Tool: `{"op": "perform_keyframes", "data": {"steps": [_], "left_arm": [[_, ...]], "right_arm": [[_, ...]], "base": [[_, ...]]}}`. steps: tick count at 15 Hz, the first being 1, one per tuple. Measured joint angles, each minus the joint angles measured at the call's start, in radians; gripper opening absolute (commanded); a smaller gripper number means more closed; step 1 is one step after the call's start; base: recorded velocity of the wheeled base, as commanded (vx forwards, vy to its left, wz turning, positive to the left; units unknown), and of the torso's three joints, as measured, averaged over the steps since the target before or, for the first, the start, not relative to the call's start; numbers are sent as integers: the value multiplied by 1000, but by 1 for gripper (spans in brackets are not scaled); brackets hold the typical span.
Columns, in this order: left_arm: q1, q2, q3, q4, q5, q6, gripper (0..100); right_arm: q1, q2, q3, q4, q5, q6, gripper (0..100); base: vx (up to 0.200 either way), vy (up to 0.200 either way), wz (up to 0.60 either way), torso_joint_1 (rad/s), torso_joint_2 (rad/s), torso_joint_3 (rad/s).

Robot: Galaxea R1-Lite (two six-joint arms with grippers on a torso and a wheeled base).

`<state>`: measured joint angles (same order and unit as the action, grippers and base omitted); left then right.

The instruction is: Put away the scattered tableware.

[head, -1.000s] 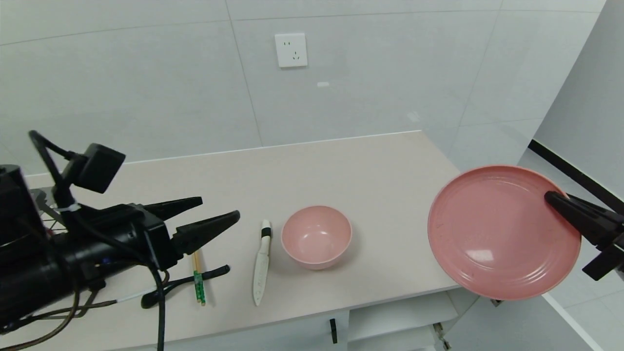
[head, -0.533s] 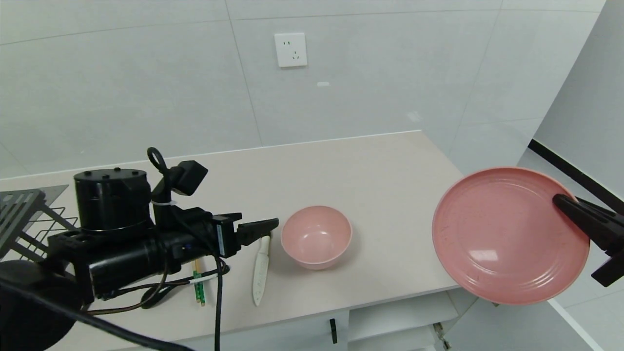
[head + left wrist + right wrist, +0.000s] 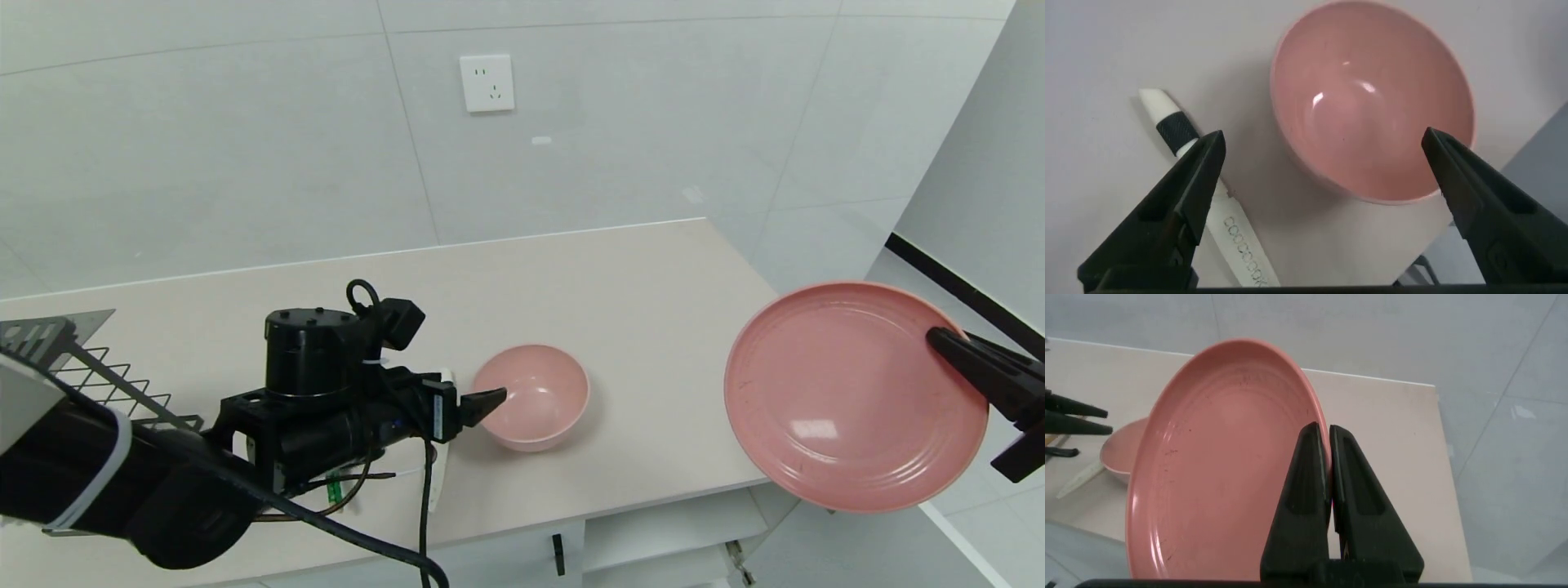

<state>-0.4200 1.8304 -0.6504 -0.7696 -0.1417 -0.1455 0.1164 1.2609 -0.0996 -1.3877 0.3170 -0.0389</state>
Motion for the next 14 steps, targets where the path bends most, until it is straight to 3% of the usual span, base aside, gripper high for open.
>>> {"op": "perform_keyframes", "data": {"steps": [3, 10, 14], "left_arm": [[-20, 49, -18, -2, 47, 27, 100], [-55, 138, -105, -3, 133, 25, 100], [-55, 190, -143, -3, 136, 23, 100]], "right_arm": [[1, 1, 2, 0, 0, 0, 0], [6, 9, 11, 0, 0, 0, 0], [6, 10, 10, 0, 0, 0, 0]], "base": [[0, 0, 0, 0, 0, 0], [0, 0, 0, 0, 0, 0], [0, 0, 0, 0, 0, 0]]}}
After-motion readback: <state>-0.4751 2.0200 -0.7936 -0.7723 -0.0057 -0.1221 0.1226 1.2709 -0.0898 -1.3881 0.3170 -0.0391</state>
